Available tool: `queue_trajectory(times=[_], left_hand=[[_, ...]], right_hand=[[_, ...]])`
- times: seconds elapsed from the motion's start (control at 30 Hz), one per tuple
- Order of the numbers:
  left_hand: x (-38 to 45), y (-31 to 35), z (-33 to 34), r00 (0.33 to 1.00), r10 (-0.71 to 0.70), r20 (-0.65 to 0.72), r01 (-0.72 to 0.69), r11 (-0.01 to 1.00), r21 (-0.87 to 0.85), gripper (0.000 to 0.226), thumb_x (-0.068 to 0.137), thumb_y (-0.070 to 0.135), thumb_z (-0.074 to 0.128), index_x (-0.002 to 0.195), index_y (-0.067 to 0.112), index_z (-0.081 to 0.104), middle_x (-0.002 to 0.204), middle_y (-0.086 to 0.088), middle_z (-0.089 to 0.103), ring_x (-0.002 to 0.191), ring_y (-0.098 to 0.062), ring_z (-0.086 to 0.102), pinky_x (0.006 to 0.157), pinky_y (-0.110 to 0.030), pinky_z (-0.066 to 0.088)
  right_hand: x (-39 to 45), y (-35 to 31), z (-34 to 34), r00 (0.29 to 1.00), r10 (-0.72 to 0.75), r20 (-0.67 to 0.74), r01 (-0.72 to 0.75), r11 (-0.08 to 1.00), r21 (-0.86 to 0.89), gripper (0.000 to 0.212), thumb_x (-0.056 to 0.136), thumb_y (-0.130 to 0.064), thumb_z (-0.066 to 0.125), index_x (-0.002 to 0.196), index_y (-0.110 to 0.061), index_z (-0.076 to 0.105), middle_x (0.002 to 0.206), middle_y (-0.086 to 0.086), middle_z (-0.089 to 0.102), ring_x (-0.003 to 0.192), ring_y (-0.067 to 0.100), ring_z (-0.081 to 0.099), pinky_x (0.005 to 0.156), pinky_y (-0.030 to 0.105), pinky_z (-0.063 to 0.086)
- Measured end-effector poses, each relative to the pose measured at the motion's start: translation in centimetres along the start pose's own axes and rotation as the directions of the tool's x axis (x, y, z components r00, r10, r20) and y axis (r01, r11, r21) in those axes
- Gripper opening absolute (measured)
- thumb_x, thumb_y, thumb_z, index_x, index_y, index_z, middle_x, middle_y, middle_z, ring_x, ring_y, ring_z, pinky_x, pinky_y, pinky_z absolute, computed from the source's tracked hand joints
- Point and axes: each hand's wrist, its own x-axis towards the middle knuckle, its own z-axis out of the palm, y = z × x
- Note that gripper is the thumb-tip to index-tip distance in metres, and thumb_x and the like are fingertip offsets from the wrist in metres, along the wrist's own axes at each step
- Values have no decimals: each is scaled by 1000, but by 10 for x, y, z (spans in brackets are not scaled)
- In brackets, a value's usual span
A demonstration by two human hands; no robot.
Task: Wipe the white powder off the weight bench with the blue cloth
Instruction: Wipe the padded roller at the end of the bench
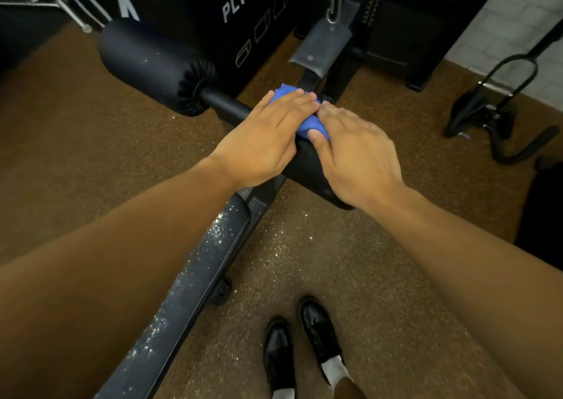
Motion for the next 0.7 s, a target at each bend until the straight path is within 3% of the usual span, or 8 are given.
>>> queue_trajectory(times=[0.17,0.37,0.57,0.7], left_hand=[[-28,-12,-31,996,-66,-58,64,997,-35,58,85,5,38,142,-4,40,149,-20,42,143,-31,32,122,-43,18],[-92,-42,-55,977,-191,-96,192,981,5,59,84,2,39,143,-6,38,147,-23,42,141,-29,31,120,-44,19],[-147,-77,-26,965,-256,-58,260,964,61,59,90,-3,58,145,-4,36,148,-23,41,142,-31,32,118,-54,24],[-156,-99,7,962,-274,-7,274,960,52,53,94,5,42,146,-6,33,150,-25,39,142,-36,32,117,-57,24]], right_hand=[[13,-47,0,997,-75,6,74,993,87,48,104,-36,32,142,-9,41,147,10,45,137,26,39,109,50,35],[23,-107,32,975,-223,9,217,958,186,51,102,-36,30,142,-7,41,147,11,45,136,25,40,107,45,36],[22,-131,99,946,-315,74,294,931,216,49,101,-33,36,141,-5,41,148,12,44,137,26,39,107,51,36],[24,-126,138,944,-310,108,289,941,178,53,101,-34,31,146,-6,35,154,10,35,142,26,32,111,49,28]])
